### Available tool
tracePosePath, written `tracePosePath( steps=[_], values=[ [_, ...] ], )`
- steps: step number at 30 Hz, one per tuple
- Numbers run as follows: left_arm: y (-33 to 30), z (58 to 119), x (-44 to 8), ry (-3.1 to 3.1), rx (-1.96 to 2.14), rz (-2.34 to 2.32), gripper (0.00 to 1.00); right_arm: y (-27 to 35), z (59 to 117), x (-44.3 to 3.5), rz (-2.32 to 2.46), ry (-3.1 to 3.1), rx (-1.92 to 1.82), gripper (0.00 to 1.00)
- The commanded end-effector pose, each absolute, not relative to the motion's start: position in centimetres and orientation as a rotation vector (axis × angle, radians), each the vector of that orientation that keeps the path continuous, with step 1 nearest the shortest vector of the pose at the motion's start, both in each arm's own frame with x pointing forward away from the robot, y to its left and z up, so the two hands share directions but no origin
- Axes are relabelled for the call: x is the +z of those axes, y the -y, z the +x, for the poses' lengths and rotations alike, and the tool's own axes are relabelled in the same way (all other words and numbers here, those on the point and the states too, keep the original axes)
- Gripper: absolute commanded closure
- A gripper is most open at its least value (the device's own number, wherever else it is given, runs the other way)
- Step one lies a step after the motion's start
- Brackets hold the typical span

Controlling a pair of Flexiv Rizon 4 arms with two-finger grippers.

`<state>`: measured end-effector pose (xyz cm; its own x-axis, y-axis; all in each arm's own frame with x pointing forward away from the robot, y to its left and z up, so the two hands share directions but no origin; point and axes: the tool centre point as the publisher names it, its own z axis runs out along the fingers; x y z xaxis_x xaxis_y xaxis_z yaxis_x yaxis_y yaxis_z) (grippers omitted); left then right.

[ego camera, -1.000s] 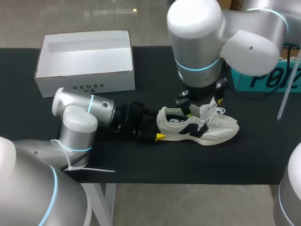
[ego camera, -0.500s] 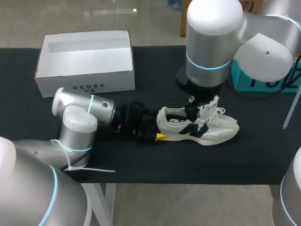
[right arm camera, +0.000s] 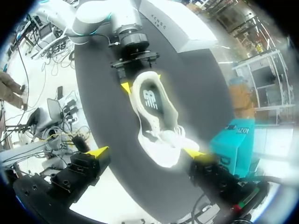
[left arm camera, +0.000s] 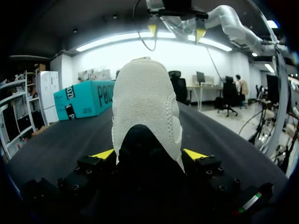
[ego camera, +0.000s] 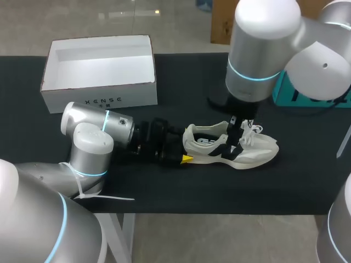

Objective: Take the shoe out of the shoebox, open the shoe tongue, remove and reinsert the insole, then place the shoe into the shoebox

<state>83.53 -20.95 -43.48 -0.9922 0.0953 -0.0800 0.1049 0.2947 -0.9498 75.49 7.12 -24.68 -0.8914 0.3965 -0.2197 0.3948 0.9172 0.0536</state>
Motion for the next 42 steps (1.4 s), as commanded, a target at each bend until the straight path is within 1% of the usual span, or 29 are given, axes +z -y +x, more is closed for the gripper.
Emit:
tracePosePath(
  steps=[1, 5, 11, 17, 18, 19, 21, 22, 23, 31, 42],
  values=[
    [20.9, 83.6, -43.6, -2.526, -1.847, 0.198, 1.0, -7.3, 75.5, -24.8, 0.598, -2.851, 0.005, 0.0],
    [20.9, 83.6, -43.6, -2.526, -1.847, 0.198, 1.0, -7.3, 75.5, -24.8, 0.598, -2.851, 0.005, 0.0],
    [20.9, 83.6, -43.6, -2.526, -1.847, 0.198, 1.0, -9.5, 75.3, -25.8, 0.352, -2.978, 0.117, 0.0],
    [20.9, 83.6, -43.6, -2.526, -1.847, 0.198, 1.0, -11.1, 75.6, -26.9, 0.286, -3.021, 0.123, 0.0],
    [20.9, 83.6, -43.6, -2.526, -1.847, 0.198, 1.0, -11.2, 75.8, -27.1, 0.292, -3.025, 0.108, 0.21],
    [20.9, 83.6, -43.6, -2.526, -1.847, 0.198, 1.0, -11.3, 75.9, -27.4, 0.294, -3.028, 0.12, 0.51],
    [20.9, 83.6, -43.6, -2.526, -1.847, 0.198, 1.0, -11.5, 76.4, -28.0, 0.293, -3.045, 0.123, 0.78],
    [20.9, 83.6, -43.6, -2.526, -1.847, 0.198, 1.0, -11.6, 76.6, -28.3, 0.298, -3.05, 0.128, 0.84],
    [20.9, 83.6, -43.6, -2.526, -1.847, 0.198, 1.0, -11.9, 76.8, -28.7, 0.286, -3.062, 0.139, 1.0],
    [20.9, 83.6, -43.6, -2.526, -1.847, 0.198, 1.0, -13.1, 78.5, -30.5, 0.25, -3.086, 0.13, 1.0],
    [20.9, 83.6, -43.6, -2.526, -1.847, 0.198, 1.0, -12.0, 81.2, -32.1, 0.166, -3.042, 0.131, 1.0]
  ],
)
